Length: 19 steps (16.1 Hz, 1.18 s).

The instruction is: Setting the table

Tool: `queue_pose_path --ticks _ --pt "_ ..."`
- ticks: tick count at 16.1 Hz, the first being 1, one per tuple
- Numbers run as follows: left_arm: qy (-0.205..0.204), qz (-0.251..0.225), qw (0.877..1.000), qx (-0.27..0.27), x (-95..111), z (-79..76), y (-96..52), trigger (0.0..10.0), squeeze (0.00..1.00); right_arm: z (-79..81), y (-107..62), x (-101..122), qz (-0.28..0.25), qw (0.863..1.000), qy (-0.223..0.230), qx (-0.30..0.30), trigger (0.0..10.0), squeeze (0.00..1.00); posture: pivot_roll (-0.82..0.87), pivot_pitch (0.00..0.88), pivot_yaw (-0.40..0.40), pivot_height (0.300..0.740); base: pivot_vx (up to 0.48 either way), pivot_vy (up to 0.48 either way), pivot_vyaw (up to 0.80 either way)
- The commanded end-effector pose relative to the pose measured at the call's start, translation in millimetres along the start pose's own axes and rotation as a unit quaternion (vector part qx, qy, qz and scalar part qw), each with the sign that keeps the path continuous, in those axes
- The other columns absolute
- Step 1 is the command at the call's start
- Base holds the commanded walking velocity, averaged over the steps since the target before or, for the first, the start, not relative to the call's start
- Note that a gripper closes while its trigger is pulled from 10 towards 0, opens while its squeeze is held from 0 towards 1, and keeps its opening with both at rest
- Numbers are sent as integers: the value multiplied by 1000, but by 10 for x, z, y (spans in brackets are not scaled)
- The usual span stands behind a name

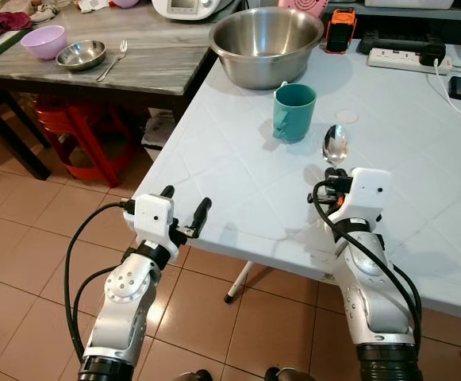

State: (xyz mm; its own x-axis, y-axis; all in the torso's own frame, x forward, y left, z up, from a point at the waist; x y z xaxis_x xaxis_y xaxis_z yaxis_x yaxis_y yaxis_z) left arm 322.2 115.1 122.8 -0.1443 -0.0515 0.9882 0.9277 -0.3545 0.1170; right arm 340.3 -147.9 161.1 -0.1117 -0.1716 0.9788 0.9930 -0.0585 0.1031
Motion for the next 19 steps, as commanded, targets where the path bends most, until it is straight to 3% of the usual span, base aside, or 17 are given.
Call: queue_pose_path --ticks 1,8,19 --pt "-2 8 1000 5 -29 38 -4 10000 0 14 -1 32 -9 1000 4 -1 10000 0 -108 132 99 740 0 240 -469" --pt "-6 4 1000 0 -22 21 7 10000 0 38 -1 0 -7 1000 10 -1 10000 0 -100 127 105 740 0 359 -751" --pt "-4 2 1000 -5 -28 -16 35 10000 0 52 16 29 -24 1000 -2 2 10000 0 -96 116 114 740 0 458 0"
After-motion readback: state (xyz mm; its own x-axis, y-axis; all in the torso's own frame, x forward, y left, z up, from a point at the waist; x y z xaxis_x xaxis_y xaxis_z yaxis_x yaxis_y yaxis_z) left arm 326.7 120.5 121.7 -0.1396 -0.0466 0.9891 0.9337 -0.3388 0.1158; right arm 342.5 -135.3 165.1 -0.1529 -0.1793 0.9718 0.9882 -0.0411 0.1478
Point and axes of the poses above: a point about 5 cm out from each wrist's last joint towards the gripper, its own y axis pointing out of the wrist towards the gripper, its own x axis along the axis of the wrist's last joint, z = x × y, the point moved 3 cm from there along y, pointing out of the wrist towards the gripper, and after that the axes turned 6 degrees about y, right-handed, at the moved point
